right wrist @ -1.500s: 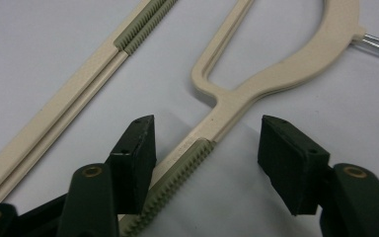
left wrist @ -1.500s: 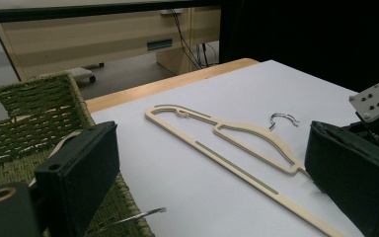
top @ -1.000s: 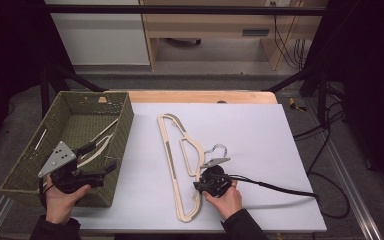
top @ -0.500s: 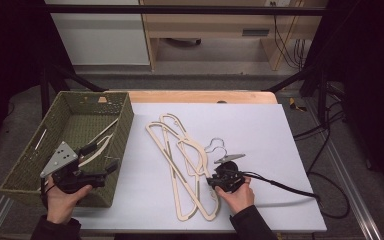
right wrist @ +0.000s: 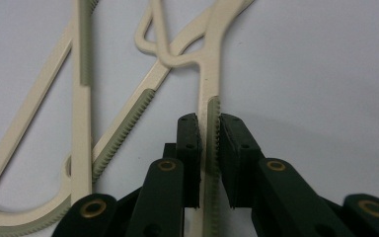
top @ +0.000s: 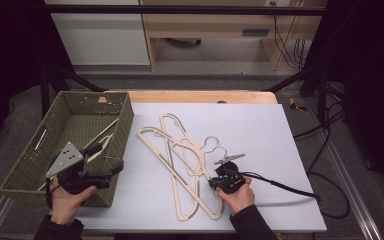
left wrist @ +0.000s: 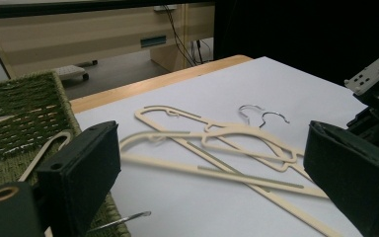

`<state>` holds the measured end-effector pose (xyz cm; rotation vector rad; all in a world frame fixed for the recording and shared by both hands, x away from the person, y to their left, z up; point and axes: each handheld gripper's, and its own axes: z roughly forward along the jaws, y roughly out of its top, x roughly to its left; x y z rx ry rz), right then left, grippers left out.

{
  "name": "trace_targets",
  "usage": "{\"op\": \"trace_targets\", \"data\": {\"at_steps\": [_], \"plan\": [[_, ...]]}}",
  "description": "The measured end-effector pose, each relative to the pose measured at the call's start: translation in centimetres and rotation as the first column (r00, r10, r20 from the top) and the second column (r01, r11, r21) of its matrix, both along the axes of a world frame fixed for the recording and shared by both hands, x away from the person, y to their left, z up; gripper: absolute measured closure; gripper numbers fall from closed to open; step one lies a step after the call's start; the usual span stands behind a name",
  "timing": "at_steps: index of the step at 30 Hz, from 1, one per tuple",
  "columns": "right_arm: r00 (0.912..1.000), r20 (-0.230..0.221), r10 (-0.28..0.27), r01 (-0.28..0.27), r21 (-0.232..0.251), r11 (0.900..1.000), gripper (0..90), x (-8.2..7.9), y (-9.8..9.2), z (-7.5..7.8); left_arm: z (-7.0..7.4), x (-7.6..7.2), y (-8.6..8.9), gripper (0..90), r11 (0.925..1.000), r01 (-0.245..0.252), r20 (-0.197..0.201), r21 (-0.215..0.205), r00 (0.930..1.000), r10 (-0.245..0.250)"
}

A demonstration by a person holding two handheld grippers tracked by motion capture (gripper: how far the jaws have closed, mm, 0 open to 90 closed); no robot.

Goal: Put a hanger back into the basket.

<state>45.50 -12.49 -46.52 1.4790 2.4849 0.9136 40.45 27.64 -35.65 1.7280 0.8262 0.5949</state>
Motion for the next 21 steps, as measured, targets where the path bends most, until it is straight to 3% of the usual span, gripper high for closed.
{"op": "trace_targets", "data": {"at_steps": [4, 5, 7, 10, 20, 21], "plan": [[1.0000, 0.002, -0.006, 0.006, 0.017, 1.000, 80.1, -0.1, 0.0, 0.2, 0.2, -0.2, -0.8, 7.6, 0.9999, 0.016, -0.001, 0.003, 0.9999, -0.015], [0.9995, 0.024, 0.021, -0.021, 0.011, 1.000, 80.1, 0.0, -0.2, 0.1, 0.3, -0.2, -1.1, 7.7, 0.9998, 0.018, -0.003, 0.003, 0.9998, -0.018], [0.9995, 0.030, 0.011, -0.012, 0.014, 1.000, 80.1, -0.1, -0.2, 0.4, 0.3, -0.2, -1.8, 8.0, 0.9997, 0.023, -0.014, 0.009, 0.9996, -0.023], [0.9964, 0.075, 0.040, -0.041, 0.011, 0.999, 80.2, -0.3, -0.6, 0.8, 0.3, 0.0, -2.9, 8.1, 0.9990, 0.040, -0.033, 0.020, 0.9987, -0.039], [0.9906, 0.115, 0.073, -0.074, 0.007, 0.997, 80.2, -0.7, -1.1, 1.6, 0.0, 2.8, -8.6, 8.9, 0.9911, 0.110, -0.100, 0.074, 0.9896, -0.103], [0.9916, 0.116, 0.056, -0.058, 0.017, 0.998, 80.2, -0.8, -1.0, 1.8, -0.2, 3.1, -9.2, 8.9, 0.9897, 0.119, -0.112, 0.081, 0.9877, -0.109]]}}
